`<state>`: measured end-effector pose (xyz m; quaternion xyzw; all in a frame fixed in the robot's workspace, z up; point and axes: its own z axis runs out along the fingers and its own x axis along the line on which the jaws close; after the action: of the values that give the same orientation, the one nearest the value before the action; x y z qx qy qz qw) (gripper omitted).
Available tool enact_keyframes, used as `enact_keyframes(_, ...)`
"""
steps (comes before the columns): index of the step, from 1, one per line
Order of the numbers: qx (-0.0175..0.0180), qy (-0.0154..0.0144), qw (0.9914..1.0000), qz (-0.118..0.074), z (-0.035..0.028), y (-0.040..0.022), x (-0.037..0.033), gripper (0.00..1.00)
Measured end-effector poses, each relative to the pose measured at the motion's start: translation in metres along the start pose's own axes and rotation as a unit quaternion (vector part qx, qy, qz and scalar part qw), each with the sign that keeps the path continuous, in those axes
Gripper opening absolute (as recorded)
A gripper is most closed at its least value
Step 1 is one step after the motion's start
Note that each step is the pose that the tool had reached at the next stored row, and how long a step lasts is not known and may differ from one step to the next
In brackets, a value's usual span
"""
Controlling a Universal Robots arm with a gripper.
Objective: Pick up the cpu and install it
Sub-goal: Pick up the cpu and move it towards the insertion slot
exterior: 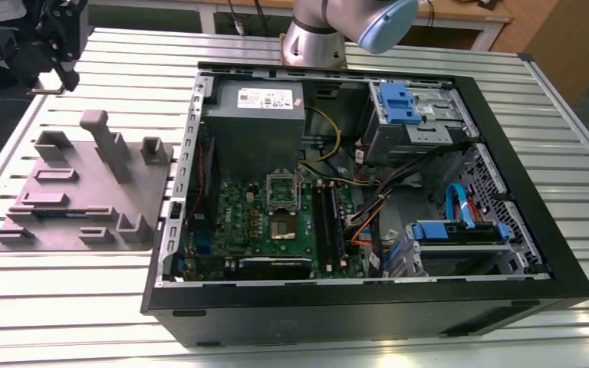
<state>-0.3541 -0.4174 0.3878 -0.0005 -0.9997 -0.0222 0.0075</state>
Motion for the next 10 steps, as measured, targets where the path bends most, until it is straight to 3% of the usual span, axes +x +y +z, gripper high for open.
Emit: enact_keyframes(10, 0.0001, 0.0001, 1.0, 0.0, -0.0001, 0.0, -0.0024, 0.47)
